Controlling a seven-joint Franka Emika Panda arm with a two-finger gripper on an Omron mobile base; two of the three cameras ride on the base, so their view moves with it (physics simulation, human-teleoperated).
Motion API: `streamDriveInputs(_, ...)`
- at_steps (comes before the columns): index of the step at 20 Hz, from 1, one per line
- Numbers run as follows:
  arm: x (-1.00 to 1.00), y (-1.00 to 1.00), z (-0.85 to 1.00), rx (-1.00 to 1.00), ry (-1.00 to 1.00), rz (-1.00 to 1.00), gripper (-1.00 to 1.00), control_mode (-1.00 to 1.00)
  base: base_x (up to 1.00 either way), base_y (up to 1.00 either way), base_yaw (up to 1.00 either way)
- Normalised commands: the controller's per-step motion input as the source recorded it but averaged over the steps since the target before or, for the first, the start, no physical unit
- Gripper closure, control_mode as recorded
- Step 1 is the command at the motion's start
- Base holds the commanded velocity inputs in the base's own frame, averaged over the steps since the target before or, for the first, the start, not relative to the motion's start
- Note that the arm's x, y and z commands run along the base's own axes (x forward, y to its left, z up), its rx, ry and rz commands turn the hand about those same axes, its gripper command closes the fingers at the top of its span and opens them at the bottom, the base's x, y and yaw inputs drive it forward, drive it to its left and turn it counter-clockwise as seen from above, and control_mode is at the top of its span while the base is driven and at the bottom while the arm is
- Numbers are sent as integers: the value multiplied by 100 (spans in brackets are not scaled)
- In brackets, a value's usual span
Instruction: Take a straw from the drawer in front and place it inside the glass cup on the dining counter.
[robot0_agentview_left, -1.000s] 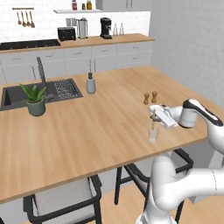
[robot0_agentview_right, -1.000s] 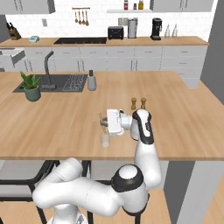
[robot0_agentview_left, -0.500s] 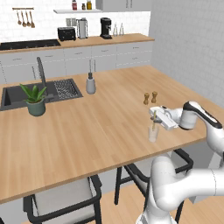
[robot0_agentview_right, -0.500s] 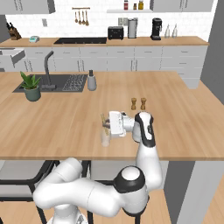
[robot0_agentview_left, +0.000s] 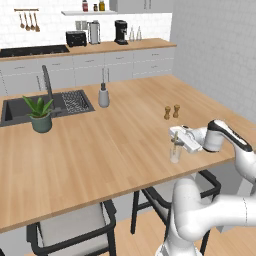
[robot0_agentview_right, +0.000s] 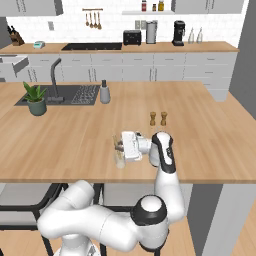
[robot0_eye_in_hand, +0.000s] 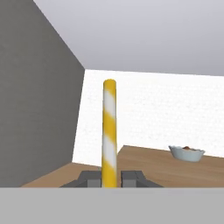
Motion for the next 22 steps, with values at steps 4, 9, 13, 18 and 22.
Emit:
streamDriveInputs(4, -22, 5, -16, 0, 0, 3, 100, -100, 0, 0, 0)
streamDriveInputs(9, -5, -6, -6, 0, 0, 2, -100, -100, 0, 0, 0)
streamDriveInputs(13, 0, -31, 0, 2, -1, 4, -100, -100, 0, 0, 0)
streamDriveInputs(18, 0, -31, 1, 4, -1, 4, -100, -100, 0, 0, 0)
streamDriveInputs(22, 0, -4, 19, 3, 0, 0, -100, -100, 0, 0, 0)
